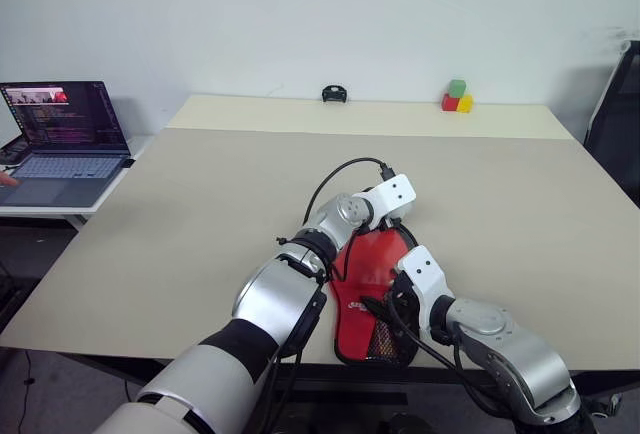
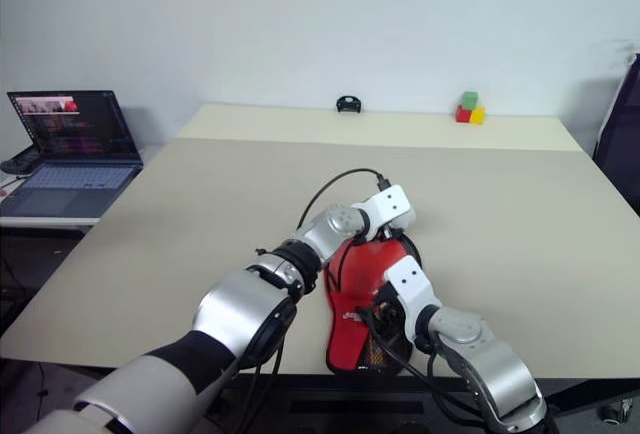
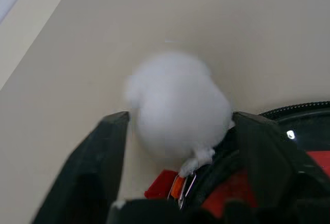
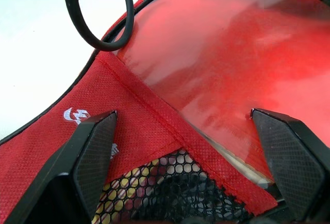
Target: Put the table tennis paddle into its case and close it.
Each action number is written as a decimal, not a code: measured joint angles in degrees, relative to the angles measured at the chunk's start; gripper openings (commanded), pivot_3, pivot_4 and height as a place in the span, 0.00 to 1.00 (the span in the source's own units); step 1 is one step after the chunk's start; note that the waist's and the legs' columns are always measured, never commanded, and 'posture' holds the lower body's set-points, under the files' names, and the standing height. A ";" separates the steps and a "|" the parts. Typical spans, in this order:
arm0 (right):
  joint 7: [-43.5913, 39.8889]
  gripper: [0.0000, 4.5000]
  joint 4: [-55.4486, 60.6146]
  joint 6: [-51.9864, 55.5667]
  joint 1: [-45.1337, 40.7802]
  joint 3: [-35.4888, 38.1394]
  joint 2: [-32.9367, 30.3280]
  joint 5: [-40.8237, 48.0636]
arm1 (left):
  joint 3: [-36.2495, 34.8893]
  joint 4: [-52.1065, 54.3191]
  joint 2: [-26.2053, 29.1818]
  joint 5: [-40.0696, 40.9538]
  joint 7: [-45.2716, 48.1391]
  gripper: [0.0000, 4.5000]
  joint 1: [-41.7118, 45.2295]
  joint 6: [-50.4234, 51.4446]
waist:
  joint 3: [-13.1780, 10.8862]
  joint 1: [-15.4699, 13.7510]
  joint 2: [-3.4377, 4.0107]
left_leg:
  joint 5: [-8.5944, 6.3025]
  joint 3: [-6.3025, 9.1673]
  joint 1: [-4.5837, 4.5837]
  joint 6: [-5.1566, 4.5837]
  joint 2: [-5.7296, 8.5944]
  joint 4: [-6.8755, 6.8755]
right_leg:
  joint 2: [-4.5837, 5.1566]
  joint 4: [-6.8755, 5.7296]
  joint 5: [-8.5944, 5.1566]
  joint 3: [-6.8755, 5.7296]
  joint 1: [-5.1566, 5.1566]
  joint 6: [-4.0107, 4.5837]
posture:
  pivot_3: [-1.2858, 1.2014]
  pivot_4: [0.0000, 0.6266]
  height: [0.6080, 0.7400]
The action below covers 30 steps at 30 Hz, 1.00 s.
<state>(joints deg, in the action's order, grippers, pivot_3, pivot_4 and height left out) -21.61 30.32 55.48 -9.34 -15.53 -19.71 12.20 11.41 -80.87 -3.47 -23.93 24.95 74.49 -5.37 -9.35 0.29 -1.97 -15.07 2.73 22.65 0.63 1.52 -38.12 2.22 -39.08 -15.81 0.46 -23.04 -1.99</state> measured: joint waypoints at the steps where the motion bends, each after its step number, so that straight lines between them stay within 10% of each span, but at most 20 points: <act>1: -0.24 1.00 -0.46 0.00 -0.41 -0.13 -0.01 0.11 | 0.11 0.00 0.08 -0.14 0.49 0.88 0.01 -0.16 | 0.00 0.13 0.01 | 0.00 -0.01 -0.08 0.00 -0.01 0.00 | -0.01 0.00 0.00 0.01 0.06 0.00 | 0.52 0.24 1.00; 30: -10.95 1.00 -9.26 -6.74 -5.83 7.99 -4.55 6.71 | -14.35 10.19 18.08 18.16 15.65 0.88 -11.12 -7.69 | -0.22 1.22 -0.02 | -0.01 0.10 -0.67 0.00 -0.09 0.12 | 0.00 0.16 0.00 -0.01 0.71 -0.01 | 0.52 0.24 1.00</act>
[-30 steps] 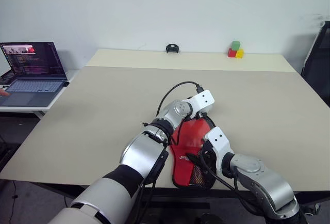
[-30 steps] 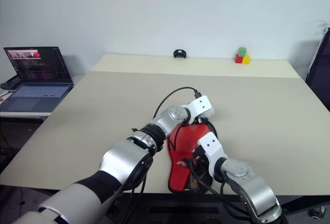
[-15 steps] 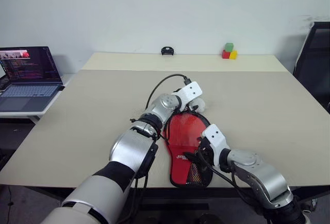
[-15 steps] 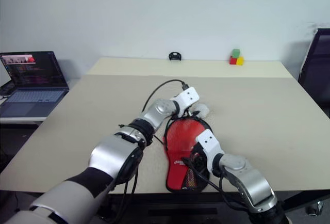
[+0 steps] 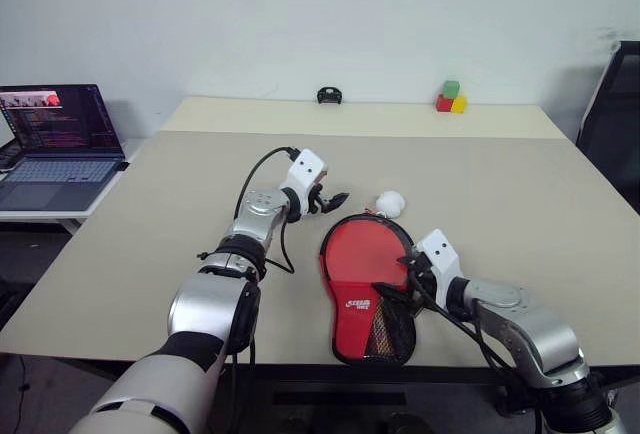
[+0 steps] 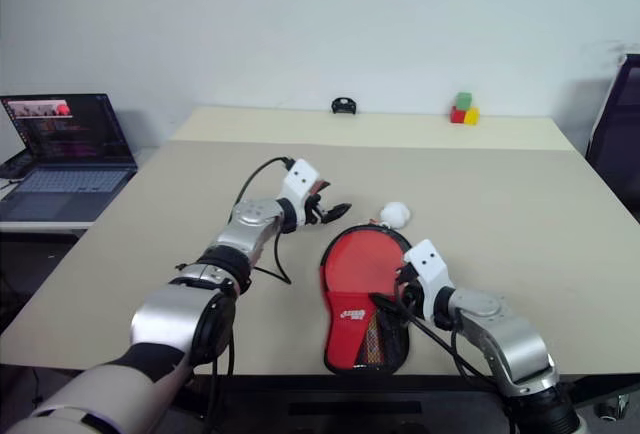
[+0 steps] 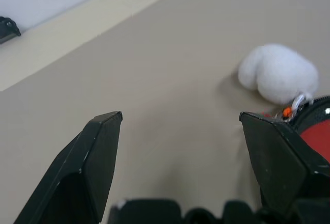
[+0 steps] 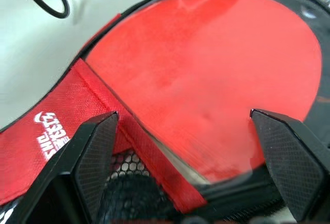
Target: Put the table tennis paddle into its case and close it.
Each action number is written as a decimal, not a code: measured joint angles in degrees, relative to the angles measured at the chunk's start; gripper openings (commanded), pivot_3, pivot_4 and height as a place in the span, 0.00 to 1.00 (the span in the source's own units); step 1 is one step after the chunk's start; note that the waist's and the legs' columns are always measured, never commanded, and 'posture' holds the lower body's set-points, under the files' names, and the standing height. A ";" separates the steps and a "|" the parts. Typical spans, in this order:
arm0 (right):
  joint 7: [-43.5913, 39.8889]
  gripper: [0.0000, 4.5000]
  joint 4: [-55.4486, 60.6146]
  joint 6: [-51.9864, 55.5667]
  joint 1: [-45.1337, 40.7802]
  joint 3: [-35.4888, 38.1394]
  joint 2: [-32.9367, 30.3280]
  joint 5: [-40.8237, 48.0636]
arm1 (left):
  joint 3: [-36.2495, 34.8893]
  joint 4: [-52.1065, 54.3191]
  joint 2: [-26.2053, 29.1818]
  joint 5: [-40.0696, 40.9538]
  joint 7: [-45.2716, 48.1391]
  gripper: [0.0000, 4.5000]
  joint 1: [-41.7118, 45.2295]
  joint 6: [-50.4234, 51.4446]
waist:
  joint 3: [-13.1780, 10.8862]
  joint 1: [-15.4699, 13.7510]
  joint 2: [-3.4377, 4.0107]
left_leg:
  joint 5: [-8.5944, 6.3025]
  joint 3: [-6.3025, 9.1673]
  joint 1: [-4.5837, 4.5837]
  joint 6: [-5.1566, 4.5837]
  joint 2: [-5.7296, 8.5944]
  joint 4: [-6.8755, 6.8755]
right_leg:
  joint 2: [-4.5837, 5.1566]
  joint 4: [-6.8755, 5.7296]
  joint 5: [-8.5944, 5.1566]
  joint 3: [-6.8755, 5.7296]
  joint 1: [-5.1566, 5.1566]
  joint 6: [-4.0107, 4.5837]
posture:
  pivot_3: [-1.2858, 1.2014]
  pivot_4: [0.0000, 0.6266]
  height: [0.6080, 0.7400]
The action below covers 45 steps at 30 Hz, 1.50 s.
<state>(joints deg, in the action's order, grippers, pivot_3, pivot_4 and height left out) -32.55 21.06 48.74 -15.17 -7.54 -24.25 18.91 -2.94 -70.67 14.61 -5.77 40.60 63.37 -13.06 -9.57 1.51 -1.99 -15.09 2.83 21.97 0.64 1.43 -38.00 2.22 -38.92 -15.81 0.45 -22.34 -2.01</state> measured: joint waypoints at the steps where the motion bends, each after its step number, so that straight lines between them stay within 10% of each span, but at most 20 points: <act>1: -0.08 1.00 0.29 -0.02 -0.25 0.19 -0.01 0.28 | -0.14 1.25 0.34 0.53 0.28 0.88 -0.92 -0.01 | -0.01 0.05 0.00 | 0.00 0.00 0.00 0.00 0.00 0.01 | 0.00 0.03 0.00 0.01 0.00 0.00 | 0.52 0.24 1.00; 19: -8.76 1.00 3.44 5.89 -6.58 8.43 -16.27 9.68 | 7.29 49.86 2.32 16.25 21.12 0.88 -23.26 24.00 | -0.26 -0.11 0.16 | -0.01 0.03 0.06 0.00 -0.01 0.01 | 0.11 0.11 0.00 0.18 0.02 0.02 | 0.52 0.24 1.00; 26: -11.00 1.00 1.40 4.07 -6.42 10.63 -21.59 8.96 | 14.27 45.11 2.59 11.73 21.62 0.88 -23.85 21.32 | -0.27 0.14 0.16 | -0.01 -0.03 -0.04 -0.01 -0.11 0.03 | 0.07 0.06 0.00 0.29 0.03 0.03 | 0.52 0.24 1.00; 45: -5.03 1.00 -35.07 -6.66 -31.09 3.88 -1.31 0.10 | 14.55 36.32 -0.16 9.31 16.73 0.88 -23.49 14.13 | -0.31 0.12 0.20 | -0.01 -0.06 -0.03 -0.01 -0.08 0.04 | 0.11 0.07 0.01 0.29 0.00 0.04 | 0.52 0.24 1.00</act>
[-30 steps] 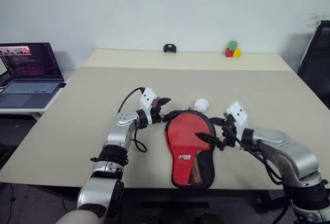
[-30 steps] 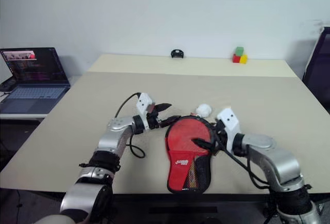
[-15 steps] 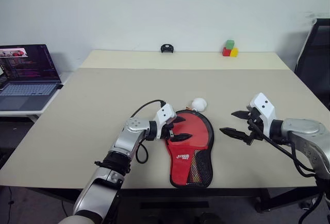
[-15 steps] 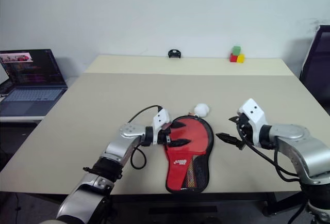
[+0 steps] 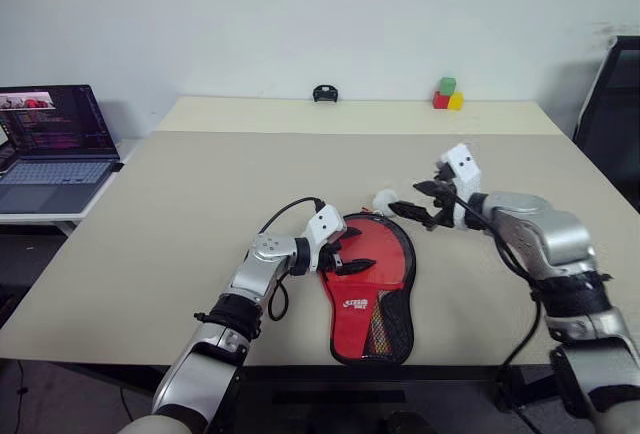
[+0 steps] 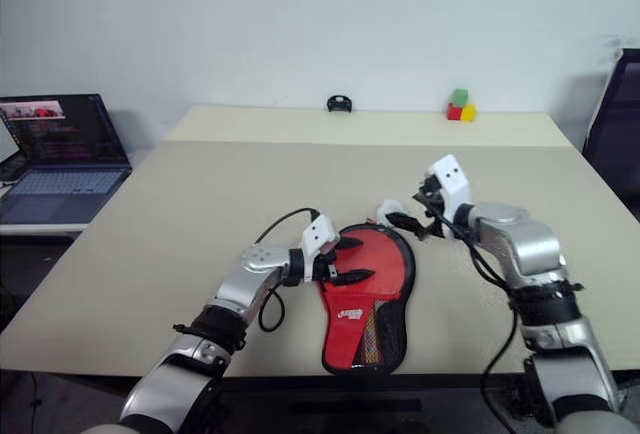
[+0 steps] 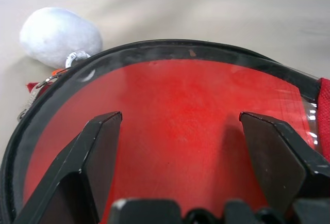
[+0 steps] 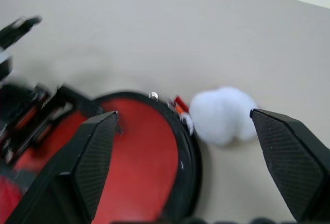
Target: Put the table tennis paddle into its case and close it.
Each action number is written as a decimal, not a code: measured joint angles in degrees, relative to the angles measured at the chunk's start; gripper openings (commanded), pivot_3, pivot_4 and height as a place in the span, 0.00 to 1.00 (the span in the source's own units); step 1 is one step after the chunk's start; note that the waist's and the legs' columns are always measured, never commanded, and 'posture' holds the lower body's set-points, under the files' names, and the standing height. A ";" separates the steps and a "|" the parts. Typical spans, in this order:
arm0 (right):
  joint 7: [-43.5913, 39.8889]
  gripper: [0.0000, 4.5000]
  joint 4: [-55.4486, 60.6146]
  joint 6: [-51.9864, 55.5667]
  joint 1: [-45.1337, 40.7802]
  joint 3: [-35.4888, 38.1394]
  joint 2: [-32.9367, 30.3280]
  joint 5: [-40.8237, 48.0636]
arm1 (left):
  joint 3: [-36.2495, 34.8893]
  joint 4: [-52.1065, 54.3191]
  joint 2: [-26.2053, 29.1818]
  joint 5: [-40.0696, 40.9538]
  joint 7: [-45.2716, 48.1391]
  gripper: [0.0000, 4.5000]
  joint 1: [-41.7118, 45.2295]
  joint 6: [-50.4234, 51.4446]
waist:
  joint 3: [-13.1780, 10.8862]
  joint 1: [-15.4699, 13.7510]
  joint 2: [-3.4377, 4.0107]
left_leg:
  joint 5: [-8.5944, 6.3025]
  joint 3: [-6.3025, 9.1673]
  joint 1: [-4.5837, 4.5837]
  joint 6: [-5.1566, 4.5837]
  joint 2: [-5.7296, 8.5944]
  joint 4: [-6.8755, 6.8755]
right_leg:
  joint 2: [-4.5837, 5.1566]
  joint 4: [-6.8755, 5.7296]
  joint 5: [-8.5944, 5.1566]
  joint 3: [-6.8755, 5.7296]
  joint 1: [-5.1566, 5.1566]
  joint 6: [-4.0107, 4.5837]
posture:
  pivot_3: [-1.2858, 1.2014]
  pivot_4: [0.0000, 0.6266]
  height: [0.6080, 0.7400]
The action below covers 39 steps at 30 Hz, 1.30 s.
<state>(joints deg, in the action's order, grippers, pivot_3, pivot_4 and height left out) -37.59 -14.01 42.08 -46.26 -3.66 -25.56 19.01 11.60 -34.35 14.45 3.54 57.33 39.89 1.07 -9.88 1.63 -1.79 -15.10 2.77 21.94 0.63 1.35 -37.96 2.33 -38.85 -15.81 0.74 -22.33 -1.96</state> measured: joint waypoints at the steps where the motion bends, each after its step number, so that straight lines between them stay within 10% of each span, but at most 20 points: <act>1: 0.45 1.00 -3.14 -1.82 -0.95 -0.06 1.24 -0.85 | 0.01 0.35 0.00 0.00 -0.21 0.88 -0.21 0.06 | 0.00 0.00 0.01 | 0.00 0.01 0.01 0.00 0.00 0.01 | 0.00 0.00 0.00 -0.01 -0.01 0.00 | 0.52 0.24 1.00; 23: 15.11 1.00 -56.23 -33.89 -18.28 2.43 15.58 -14.53 | 0.42 5.56 1.34 -0.48 -1.32 0.88 -2.74 2.28 | -0.09 0.24 0.16 | 0.00 -0.05 0.00 0.01 -0.01 0.07 | 0.04 -0.02 0.00 0.09 -0.08 0.03 | 0.52 0.24 1.00; 39: 16.32 0.10 -56.27 -34.27 -18.60 3.09 16.31 -15.79 | 1.72 1.94 0.43 -1.46 -1.52 0.89 -1.02 -0.65 | -0.09 0.25 0.23 | 0.00 -0.05 -0.06 0.02 -0.01 0.07 | 0.04 -0.06 0.00 0.08 -0.05 0.03 | 0.52 0.24 1.00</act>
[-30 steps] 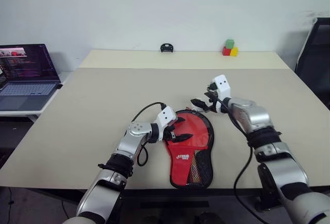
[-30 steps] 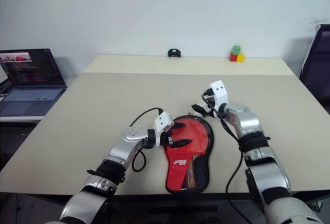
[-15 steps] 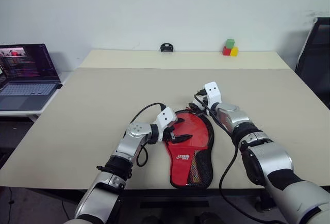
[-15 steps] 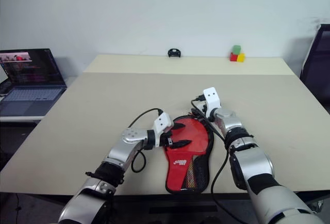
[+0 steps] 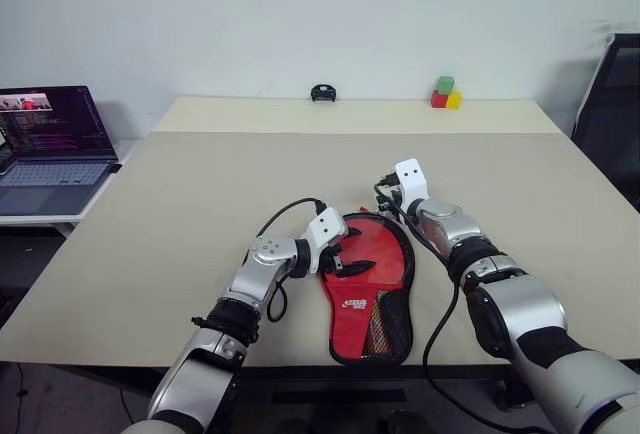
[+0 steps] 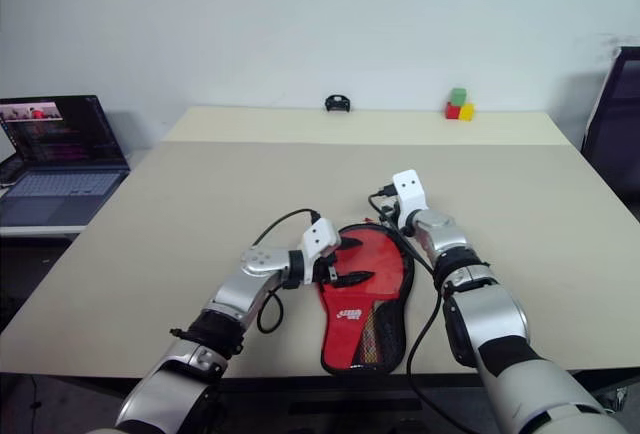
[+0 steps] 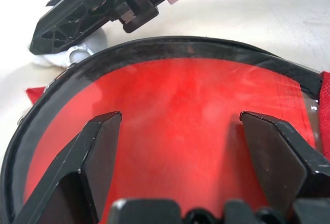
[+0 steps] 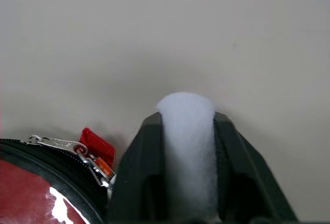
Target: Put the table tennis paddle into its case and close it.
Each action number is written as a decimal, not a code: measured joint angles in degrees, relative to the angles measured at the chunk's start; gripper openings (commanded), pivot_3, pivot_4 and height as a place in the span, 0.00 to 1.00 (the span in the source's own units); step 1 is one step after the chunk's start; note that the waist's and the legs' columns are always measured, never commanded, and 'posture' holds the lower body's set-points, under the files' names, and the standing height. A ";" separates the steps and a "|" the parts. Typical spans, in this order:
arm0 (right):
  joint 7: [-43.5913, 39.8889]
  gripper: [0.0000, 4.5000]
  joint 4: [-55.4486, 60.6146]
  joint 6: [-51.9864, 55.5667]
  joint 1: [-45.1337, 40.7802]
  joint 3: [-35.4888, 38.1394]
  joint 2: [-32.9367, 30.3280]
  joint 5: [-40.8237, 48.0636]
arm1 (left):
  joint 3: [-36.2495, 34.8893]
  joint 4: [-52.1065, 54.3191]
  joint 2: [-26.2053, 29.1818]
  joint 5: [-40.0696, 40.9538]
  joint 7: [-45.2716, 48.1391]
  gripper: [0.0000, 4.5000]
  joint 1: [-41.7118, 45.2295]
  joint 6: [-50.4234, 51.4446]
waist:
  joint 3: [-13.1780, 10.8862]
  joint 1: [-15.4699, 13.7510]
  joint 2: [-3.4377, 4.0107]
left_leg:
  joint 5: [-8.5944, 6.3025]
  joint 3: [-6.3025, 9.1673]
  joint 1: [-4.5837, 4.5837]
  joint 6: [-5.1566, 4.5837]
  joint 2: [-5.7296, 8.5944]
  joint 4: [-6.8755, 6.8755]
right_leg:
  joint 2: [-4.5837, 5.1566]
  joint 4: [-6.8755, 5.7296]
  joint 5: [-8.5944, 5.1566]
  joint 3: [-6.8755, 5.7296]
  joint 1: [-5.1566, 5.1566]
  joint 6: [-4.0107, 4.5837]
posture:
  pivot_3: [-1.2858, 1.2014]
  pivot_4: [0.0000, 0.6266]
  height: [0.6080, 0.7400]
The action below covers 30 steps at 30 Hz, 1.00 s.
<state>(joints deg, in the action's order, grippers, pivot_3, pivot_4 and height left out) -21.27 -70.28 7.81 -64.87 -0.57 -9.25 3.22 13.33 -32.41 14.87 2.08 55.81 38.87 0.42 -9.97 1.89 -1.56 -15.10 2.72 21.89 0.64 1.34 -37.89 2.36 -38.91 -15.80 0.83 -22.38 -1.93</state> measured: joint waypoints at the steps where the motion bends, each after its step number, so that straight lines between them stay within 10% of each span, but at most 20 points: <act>1: 0.01 0.09 0.00 0.00 0.00 0.02 0.00 0.00 | 0.01 -0.28 -0.05 -0.01 0.02 0.89 0.02 -0.24 | 0.01 0.00 0.01 | 0.00 0.00 0.00 0.00 0.00 0.00 | 0.00 0.00 0.00 0.00 0.00 0.00 | 0.52 0.24 1.00; 30: -7.00 0.07 52.46 30.47 26.05 0.60 -15.74 2.71 | -0.08 -7.84 -3.03 0.09 2.18 0.89 2.53 -3.43 | 0.33 -1.29 0.56 | -0.01 0.08 0.01 -0.02 0.12 -0.01 | 0.02 0.14 -0.03 -0.17 0.16 -0.05 | 0.52 0.24 1.00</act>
<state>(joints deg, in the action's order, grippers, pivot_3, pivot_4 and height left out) -28.27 -17.82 38.27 -38.82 0.03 -24.99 5.93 13.24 -40.25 11.84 2.17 57.99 41.40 -3.01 -9.64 0.59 -1.00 -15.11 2.80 21.90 0.62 1.46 -37.90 2.38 -38.76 -15.83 0.65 -22.22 -1.98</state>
